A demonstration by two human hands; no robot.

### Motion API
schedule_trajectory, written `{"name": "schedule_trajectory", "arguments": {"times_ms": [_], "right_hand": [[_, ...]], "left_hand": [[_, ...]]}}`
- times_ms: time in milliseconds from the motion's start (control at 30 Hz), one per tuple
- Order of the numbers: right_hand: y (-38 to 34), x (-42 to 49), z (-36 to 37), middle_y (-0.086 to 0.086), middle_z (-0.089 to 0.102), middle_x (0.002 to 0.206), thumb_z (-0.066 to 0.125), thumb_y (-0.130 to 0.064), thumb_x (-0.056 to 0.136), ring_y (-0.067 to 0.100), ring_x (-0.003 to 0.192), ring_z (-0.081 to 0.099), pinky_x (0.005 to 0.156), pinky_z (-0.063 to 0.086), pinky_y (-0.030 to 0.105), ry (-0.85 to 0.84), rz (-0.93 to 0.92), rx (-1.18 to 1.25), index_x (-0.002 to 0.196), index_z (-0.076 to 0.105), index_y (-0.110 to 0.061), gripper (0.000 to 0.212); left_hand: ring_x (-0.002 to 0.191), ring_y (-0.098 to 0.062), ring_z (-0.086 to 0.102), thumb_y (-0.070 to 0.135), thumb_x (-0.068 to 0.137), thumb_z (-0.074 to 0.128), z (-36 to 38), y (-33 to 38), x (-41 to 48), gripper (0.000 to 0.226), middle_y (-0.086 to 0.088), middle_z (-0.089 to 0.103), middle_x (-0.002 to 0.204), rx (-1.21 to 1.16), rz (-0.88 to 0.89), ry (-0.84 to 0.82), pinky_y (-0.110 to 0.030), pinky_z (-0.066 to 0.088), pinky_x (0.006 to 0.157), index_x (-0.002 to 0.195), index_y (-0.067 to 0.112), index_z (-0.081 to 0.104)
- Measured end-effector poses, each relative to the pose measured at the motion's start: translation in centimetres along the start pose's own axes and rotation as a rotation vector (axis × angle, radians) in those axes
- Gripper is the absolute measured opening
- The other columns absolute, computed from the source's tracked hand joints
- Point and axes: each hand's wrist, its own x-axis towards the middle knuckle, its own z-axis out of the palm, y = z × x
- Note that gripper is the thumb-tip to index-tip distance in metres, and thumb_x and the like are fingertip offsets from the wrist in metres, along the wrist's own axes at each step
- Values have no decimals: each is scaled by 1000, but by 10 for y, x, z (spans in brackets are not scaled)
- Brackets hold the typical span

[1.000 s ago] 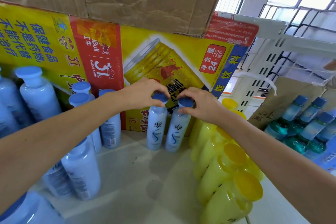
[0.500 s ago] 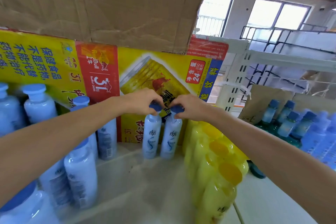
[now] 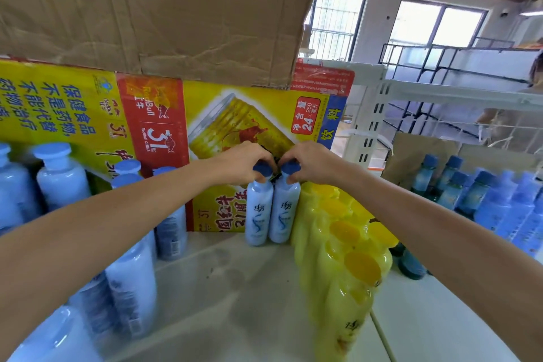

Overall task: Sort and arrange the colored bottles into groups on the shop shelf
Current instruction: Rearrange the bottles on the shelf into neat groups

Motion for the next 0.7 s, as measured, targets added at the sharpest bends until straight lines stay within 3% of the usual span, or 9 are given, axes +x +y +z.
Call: {"name": "schedule_trajectory", "arguments": {"times_ms": [200, 367, 467, 700], "right_hand": [[0, -2, 9, 3, 60, 119, 68, -24, 81, 20, 110, 51, 73, 30, 23, -24, -5, -25, 122, 59, -17, 43], [1, 1, 15, 8, 51, 118, 66, -24, 82, 23, 111, 48, 73, 30, 26, -7, 16, -59, 126, 55, -21, 45], [1, 1, 21, 7, 50, 118, 66, -24, 82, 24, 112, 49, 76, 36, 31, 15, 26, -88, 127, 53, -21, 47], [-4, -1, 27, 10, 48, 118, 66, -22, 82, 27, 112, 48, 80, 42, 37, 59, 38, -130, 125, 50, -14, 47]], "left_hand": [[105, -20, 57, 13, 82, 63, 12, -4, 4, 33, -3, 64, 115, -14, -2, 32, -25, 41, 79, 115, 19, 63], [105, -22, 54, 17, 87, 58, 17, -8, 2, 35, -7, 61, 109, 154, 1, 99, -27, 37, 70, 120, 26, 59], [108, -21, 50, 18, 87, 59, 19, -9, 0, 36, -4, 62, 114, 144, 19, 99, -30, 41, 79, 122, 24, 57], [117, -17, 37, 26, 77, 70, 24, -14, -5, 63, 4, 47, 125, 306, 108, 29, -34, 49, 80, 133, 24, 41]]}}
